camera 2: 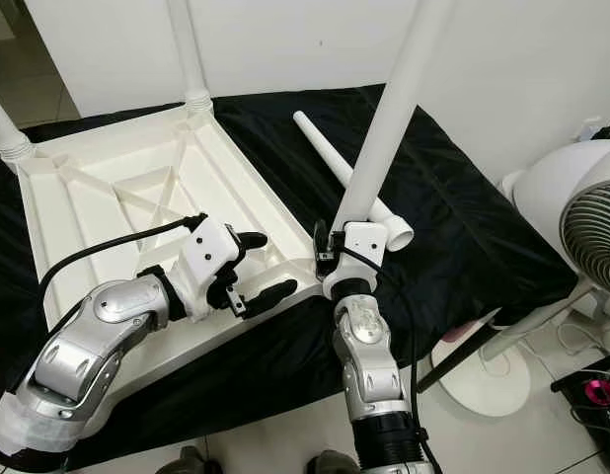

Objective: Building children table

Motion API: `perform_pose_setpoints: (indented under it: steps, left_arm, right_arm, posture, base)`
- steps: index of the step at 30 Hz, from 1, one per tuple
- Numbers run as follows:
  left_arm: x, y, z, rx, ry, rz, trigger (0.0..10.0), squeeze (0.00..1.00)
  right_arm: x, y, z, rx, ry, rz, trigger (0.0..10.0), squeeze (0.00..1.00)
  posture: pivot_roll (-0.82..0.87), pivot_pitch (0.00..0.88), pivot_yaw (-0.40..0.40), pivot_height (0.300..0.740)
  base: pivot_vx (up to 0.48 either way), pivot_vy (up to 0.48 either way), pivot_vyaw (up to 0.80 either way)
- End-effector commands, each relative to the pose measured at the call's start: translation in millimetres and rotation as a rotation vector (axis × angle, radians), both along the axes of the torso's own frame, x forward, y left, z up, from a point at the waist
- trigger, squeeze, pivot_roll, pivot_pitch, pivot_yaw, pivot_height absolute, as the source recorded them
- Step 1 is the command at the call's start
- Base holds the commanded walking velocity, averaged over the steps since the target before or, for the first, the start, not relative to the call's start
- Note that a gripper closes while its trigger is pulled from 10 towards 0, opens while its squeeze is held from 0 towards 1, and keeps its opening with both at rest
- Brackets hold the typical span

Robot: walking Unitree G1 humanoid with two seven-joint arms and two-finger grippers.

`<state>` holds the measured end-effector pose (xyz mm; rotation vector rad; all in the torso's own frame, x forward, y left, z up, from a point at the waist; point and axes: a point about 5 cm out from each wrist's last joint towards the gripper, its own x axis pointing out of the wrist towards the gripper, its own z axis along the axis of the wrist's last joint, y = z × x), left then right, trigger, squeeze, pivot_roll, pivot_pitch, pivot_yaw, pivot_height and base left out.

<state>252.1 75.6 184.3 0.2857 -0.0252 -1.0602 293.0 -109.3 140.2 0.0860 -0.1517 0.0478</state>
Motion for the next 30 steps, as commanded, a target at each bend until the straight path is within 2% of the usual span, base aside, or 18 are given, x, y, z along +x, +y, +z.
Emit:
perform_pose_setpoints:
  steps: [1,8,9,11,12,13,16,18,19,25,28,30]
  left_arm:
    - [1.0,-0.9,3,-0.008,-0.023,0.028,10.0,0.00]
    - [3.9,-4.1,9,-0.048,-0.033,0.038,10.0,0.00]
    - [5.9,-4.7,13,-0.091,-0.005,0.035,10.0,0.00]
    - [7.1,-4.9,16,-0.120,0.016,0.031,10.0,0.00]
    - [8.4,-3.9,19,-0.157,0.038,0.023,10.0,1.00]
    - [8.4,-3.9,19,-0.157,0.038,0.023,10.0,1.00]
    - [15.2,-1.3,35,-0.215,0.008,0.052,10.0,1.00]
    - [15.2,-1.3,35,-0.215,0.008,0.052,10.0,1.00]
    - [21.3,-1.8,43,-0.247,-0.003,0.073,10.0,0.00]
    - [27.7,1.2,56,-0.298,-0.027,0.065,10.0,0.00]
    - [27.7,1.2,56,-0.298,-0.027,0.065,10.0,0.00]
    - [28.8,5.8,60,-0.294,-0.044,0.057,10.0,0.00]
  right_arm:
    - [-0.5,6.5,-4,-0.037,0.001,0.041,10.0,0.00]
    - [-1.2,6.9,17,-0.082,-0.097,0.096,10.0,0.00]
    - [-2.6,5.5,31,-0.095,-0.146,0.135,10.0,0.00]
    - [-3.8,5.1,40,-0.103,-0.177,0.159,10.0,0.00]
    - [-5.0,4.0,49,-0.110,-0.204,0.185,10.0,0.00]
    - [-5.0,4.0,49,-0.110,-0.204,0.185,10.0,0.00]
    - [-5.4,1.0,69,-0.140,-0.241,0.274,10.0,0.00]
    - [-5.4,1.0,69,-0.140,-0.241,0.274,10.0,0.00]
    - [-3.4,-1.1,76,-0.163,-0.249,0.327,10.0,0.00]
    - [3.4,-13.9,77,-0.222,-0.215,0.368,10.0,0.00]
    - [3.4,-13.9,77,-0.222,-0.215,0.368,10.0,0.00]
    - [6.6,-25.0,75,-0.187,-0.176,0.337,10.0,0.00]
  posture:
    - [-0.06,0.023,0.005,0.740]
    - [-0.06,0.024,0.001,0.740]
    - [-0.07,0.025,0.000,0.740]
    - [-0.07,0.025,0.000,0.740]
    - [-0.07,0.025,0.000,0.740]
    - [-0.07,0.025,0.000,0.740]
    - [-0.08,0.027,-0.001,0.740]
    - [-0.08,0.027,-0.001,0.740]
    - [-0.08,0.024,-0.003,0.740]
    - [-0.09,0.018,0.003,0.740]
    - [-0.09,0.018,0.003,0.740]
    - [-0.10,0.018,0.004,0.740]
  base:
    - [0.000,0.000,0.00]
    - [0.000,0.000,0.00]
    - [0.000,0.000,0.00]
    - [0.000,0.000,0.00]
    - [0.000,0.000,0.00]
    - [0.000,0.000,0.00]
    - [0.000,0.000,0.00]
    - [0.000,0.000,0.00]
    - [0.000,0.000,0.00]
    - [0.000,0.000,0.00]
    - [0.000,0.000,0.00]
    - [0.000,0.000,0.00]
